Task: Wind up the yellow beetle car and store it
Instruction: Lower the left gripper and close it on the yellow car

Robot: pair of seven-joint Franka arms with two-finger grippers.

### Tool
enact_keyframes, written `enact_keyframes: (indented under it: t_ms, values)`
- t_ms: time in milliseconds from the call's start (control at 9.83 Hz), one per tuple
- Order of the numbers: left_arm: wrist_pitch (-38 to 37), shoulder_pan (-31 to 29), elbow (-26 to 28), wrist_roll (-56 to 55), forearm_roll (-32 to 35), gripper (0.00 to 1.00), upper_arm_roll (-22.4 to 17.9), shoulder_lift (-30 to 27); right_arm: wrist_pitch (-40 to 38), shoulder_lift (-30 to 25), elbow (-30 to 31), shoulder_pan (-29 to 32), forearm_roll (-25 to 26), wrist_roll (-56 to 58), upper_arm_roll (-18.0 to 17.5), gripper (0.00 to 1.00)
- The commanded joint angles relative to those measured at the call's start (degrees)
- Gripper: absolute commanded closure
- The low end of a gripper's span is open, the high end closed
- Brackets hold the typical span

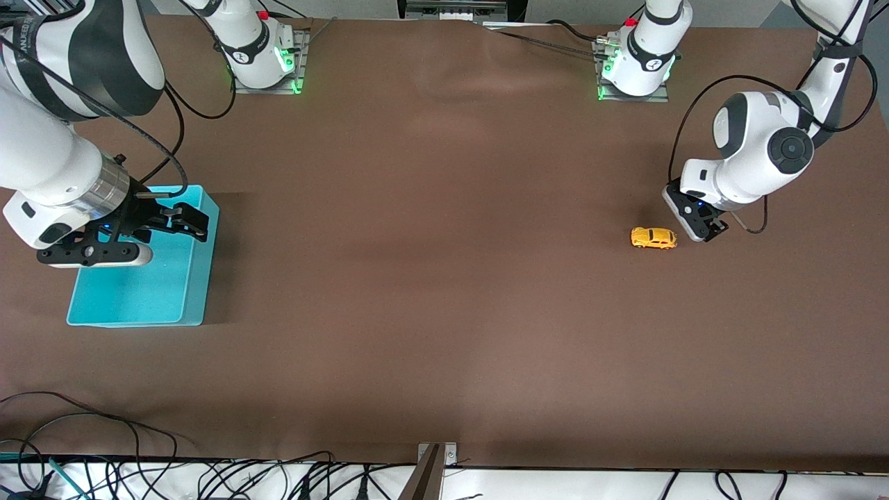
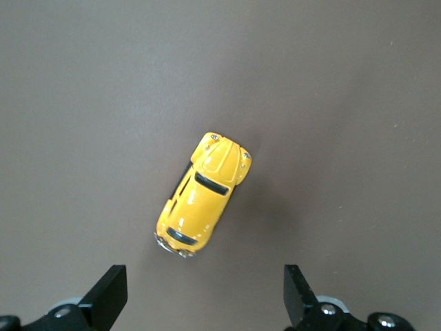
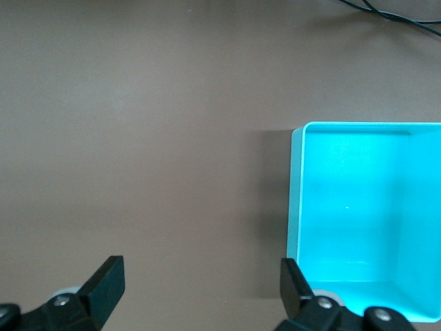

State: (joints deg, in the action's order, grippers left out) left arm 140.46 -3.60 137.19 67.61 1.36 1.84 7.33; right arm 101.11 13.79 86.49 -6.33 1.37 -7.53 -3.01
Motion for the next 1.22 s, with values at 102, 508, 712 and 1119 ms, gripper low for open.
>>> enact_keyframes:
  t_ms: [102,508,712,1119]
  values:
    - [6.6,0.0,0.0,12.0,1.3,0.0,0.2,5.6,-1.4,-0.4,-0.4,0.3,-0.8,0.8,-0.1,0.0]
    - [12.3,1.8,-0.3,17.4,1.4,0.0,0.2,10.4,-1.4,-0.4,-0.4,0.3,-0.8,0.8,-0.1,0.0]
    - [12.5,2.7,-0.4,18.9,2.8,0.0,0.2,10.7,-1.4,-0.4,-0.4,0.3,-0.8,0.8,-0.1,0.0]
    - [14.2,2.6,-0.5,18.7,2.9,0.34,0.2,11.7,-1.4,-0.4,-0.4,0.3,-0.8,0.8,-0.1,0.0]
